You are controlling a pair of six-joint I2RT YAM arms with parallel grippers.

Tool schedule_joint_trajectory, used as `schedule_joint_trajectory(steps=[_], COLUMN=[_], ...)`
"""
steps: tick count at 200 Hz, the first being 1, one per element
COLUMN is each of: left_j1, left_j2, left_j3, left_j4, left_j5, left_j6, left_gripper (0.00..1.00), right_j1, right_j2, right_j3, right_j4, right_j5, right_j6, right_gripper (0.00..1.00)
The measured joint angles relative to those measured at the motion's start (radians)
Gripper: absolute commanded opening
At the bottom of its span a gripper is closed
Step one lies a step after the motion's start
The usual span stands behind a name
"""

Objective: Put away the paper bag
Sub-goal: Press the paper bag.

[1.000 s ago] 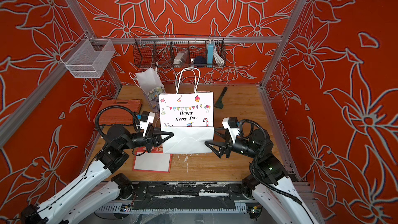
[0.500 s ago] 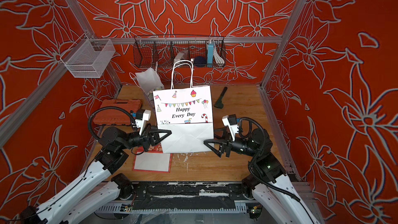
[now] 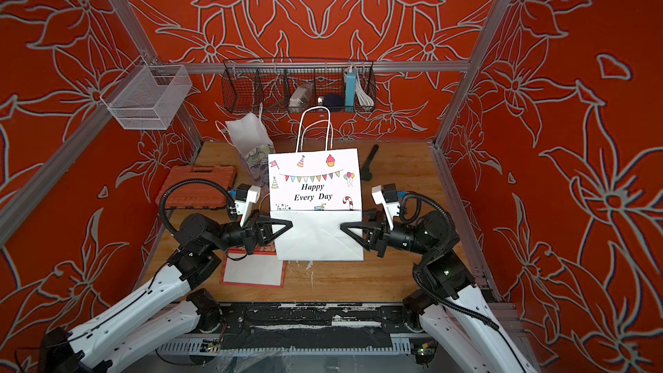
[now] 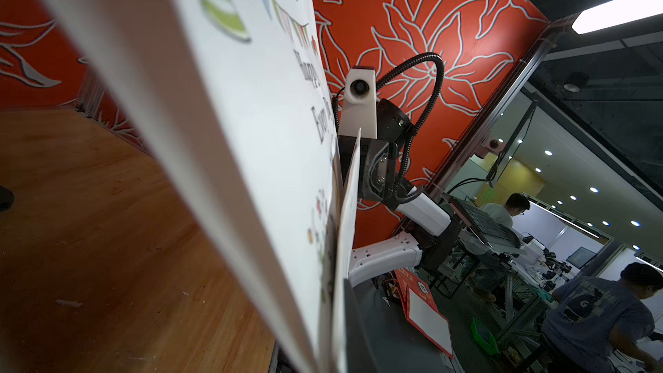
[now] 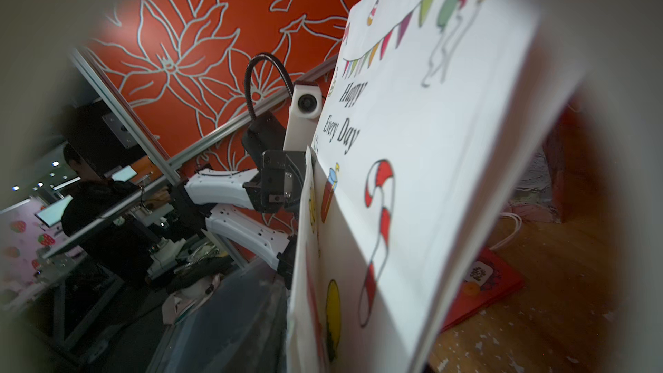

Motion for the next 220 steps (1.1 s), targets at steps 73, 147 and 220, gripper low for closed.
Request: schedule_joint_trajectory(steps=[73, 147, 220], left_j1=[-0.004, -0.006, -0.006], left_j2=[0.027, 0.047, 0.041], left_j3=[0.002, 0.067, 0.07], left_j4=[-0.06, -0.043, -0.041], left_j5=[0.006, -0.014, -0.054], left_j6=[0.053, 0.06, 0.081], left_gripper=[0.63, 0.0, 0.33], right_j1=[0.0, 0.0, 0.0], right_j2=[-0.011, 0.009, -0.002], right_j3=[-0.014, -0.014, -0.014], right_j4=[-0.006, -0.027, -0.04], right_j5=[0.004, -0.052, -0.074], right_j6=[-0.011, -0.034, -0.042], right_gripper=[0.0, 0.0, 0.0])
